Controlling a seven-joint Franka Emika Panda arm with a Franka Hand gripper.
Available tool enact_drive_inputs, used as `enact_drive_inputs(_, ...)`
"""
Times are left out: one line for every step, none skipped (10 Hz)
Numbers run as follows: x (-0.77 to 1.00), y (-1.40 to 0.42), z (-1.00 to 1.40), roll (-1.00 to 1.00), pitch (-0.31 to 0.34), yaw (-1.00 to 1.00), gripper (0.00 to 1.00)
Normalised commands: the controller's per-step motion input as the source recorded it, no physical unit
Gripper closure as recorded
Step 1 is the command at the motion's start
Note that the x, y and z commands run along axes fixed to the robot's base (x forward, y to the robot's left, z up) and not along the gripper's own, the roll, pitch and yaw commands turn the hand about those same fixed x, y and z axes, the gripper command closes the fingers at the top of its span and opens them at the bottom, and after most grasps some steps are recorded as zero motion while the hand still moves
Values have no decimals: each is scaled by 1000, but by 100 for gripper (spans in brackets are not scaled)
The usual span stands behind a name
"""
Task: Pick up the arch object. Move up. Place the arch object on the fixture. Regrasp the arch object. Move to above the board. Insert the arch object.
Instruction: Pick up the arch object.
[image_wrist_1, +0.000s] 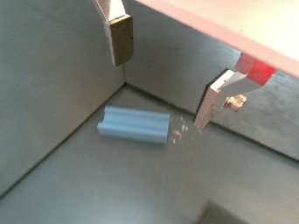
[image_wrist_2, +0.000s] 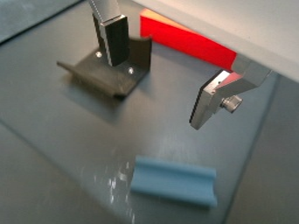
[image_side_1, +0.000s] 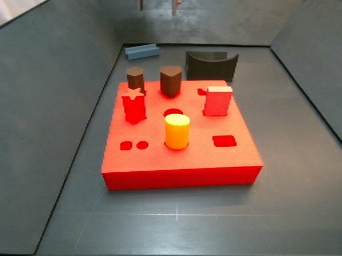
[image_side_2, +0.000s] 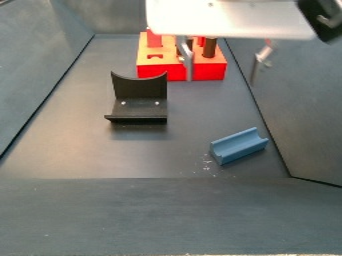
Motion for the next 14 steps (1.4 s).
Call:
enact_drive_inputs(-206,411,-134,-40,0,-491,0)
enact_drive_inputs(0,0,-303,-43,-67,-1000,0)
enact_drive_inputs(0,0,-469,-40,-90,-1000,0)
enact_drive_inputs(0,0,-611,-27,-106,-1000,0)
enact_drive_inputs(0,0,-649,-74,-154,-989,0)
enact_drive_inputs(20,0,-571,-180,-163,-860,0)
enact_drive_inputs(111,274,-97,-491,-247,-320,0)
enact_drive_inputs(117,466,-23,-500,-223,-60,0)
enact_drive_inputs(69,420,0,-500,-216,-57,0)
enact_drive_inputs(0,471,-80,-500,-124,-74,0)
enact_drive_inputs(0,111,-980,-40,1,-886,0)
enact_drive_inputs(-9,0,-906,-16,27,-1000,0)
enact_drive_inputs(-40,0,-857,-6,0,-1000,0)
enact_drive_inputs(-29,-51,-440,-133,-110,-923,0)
